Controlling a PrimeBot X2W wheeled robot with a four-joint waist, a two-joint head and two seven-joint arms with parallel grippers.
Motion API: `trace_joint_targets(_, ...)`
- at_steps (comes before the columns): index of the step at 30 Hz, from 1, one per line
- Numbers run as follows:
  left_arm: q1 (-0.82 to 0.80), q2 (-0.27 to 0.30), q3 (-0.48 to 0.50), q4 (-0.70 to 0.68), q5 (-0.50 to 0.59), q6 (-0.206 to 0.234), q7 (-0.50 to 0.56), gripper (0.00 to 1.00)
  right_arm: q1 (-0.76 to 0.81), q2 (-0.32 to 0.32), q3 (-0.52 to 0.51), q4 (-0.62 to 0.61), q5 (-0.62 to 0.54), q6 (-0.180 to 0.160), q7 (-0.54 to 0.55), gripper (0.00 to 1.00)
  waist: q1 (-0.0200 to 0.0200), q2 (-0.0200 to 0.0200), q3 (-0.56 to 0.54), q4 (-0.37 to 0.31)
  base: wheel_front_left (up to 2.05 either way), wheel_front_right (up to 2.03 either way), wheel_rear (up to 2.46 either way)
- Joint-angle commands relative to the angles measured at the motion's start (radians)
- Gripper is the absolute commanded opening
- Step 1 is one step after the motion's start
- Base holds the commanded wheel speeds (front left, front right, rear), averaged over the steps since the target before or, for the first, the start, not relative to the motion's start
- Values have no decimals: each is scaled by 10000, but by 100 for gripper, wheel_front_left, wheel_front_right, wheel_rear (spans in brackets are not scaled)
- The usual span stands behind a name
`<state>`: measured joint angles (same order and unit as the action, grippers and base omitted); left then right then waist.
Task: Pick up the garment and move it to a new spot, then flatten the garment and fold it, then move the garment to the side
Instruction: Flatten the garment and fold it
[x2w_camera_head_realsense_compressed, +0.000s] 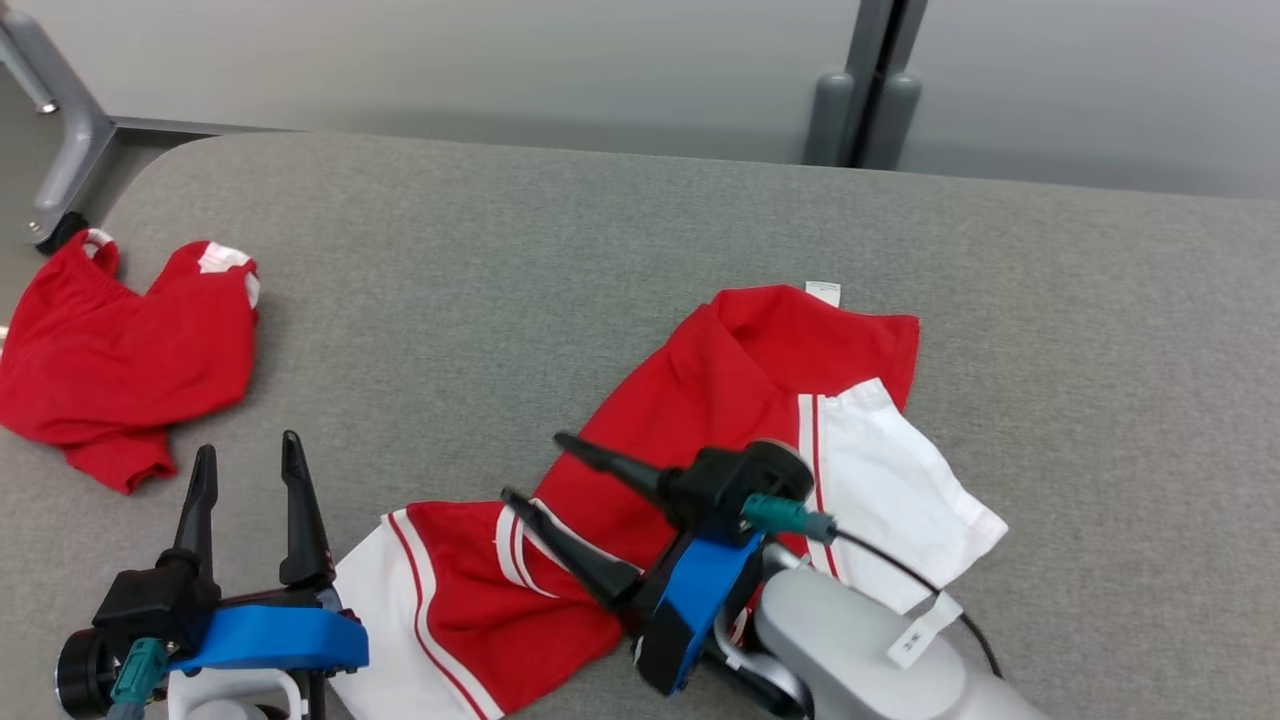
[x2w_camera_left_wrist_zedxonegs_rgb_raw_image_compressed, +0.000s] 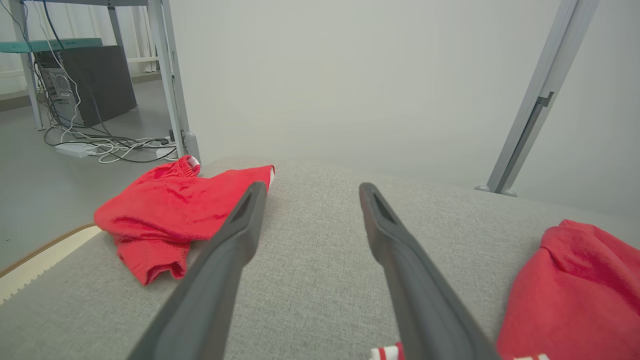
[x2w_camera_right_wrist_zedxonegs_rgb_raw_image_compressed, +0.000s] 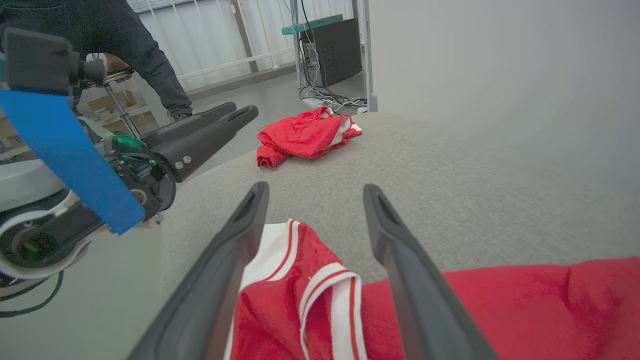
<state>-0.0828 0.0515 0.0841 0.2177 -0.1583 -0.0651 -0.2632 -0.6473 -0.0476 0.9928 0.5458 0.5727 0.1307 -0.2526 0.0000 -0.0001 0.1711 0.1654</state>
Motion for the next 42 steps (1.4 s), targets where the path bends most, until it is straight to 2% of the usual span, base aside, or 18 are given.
trace_joint_targets(1, 73, -20, 51, -74, 61, 18, -22, 100, -28, -51, -500, 140, -229, 2, -79, 100, 0, 1, -117, -246, 0, 0, 0)
trace_joint_targets(3, 114, -17, 121, -142, 109, 22, -24, 100, -2, -119, -1454, 412, -650, 2, -122, 100, 0, 1, -152, -465, 0, 0, 0)
trace_joint_targets(7, 140, -18, 154, -265, 166, 48, -24, 100, 403, -738, -3461, 675, -1463, 2, -132, 100, 0, 1, -185, -760, 0, 0, 0)
trace_joint_targets(12, 174, -12, 110, -305, 182, 5, -24, 100, 1274, -1450, -5295, 1157, -2242, 2, -127, 100, 0, 1, -191, -862, 0, 0, 0)
trace_joint_targets(14, 155, -15, 75, -310, 177, -7, -24, 100, 1652, -1700, -5769, 1458, -2544, 2, 14, 100, 0, 1, -173, -849, 0, 0, 0)
trace_joint_targets(17, 100, -15, 58, -282, 167, -22, -24, 100, 2098, -1734, -6279, 1810, -2805, 2, 191, 100, 0, 1, -119, -816, 0, 0, 0)
trace_joint_targets(29, 226, -17, 18, -257, 196, 25, -24, 100, 2683, -1146, -7180, 3489, -3799, 2, 1007, 100, 0, 1, -111, -683, 0, 0, 0)
trace_joint_targets(30, 255, -19, 26, -249, 189, 40, -24, 100, 2728, -1062, -7214, 3622, -3797, 0, 1087, 89, 0, 1, -135, -700, 0, 0, 0)
trace_joint_targets(31, 278, -16, 24, -238, 181, 33, -24, 100, 2784, -980, -7237, 3697, -3729, 0, 1134, 19, 0, 1, -162, -719, 0, 0, 0)
trace_joint_targets(32, 278, -16, 24, -238, 181, 33, -24, 100, 2784, -980, -7237, 3697, -3729, 0, 1134, 19, 0, 1, -162, -719, 0, 0, 0)
trace_joint_targets(33, 301, -17, 20, -219, 179, 28, -24, 100, 2851, -902, -7234, 3727, -3628, 2, 1121, 0, 0, 1, -203, -745, 0, 0, 0)
trace_joint_targets(37, 371, -16, 10, -203, 163, 49, -24, 100, 2948, -973, -7467, 3409, -3259, 0, 622, 0, 0, 1, -368, -887, 0, 0, 0)
trace_joint_targets(42, 503, -17, 51, -246, 179, 61, -24, 100, 3207, -1328, -8411, 2727, -2817, -1, 173, 0, 0, 1, -510, -1083, 0, 0, 0)
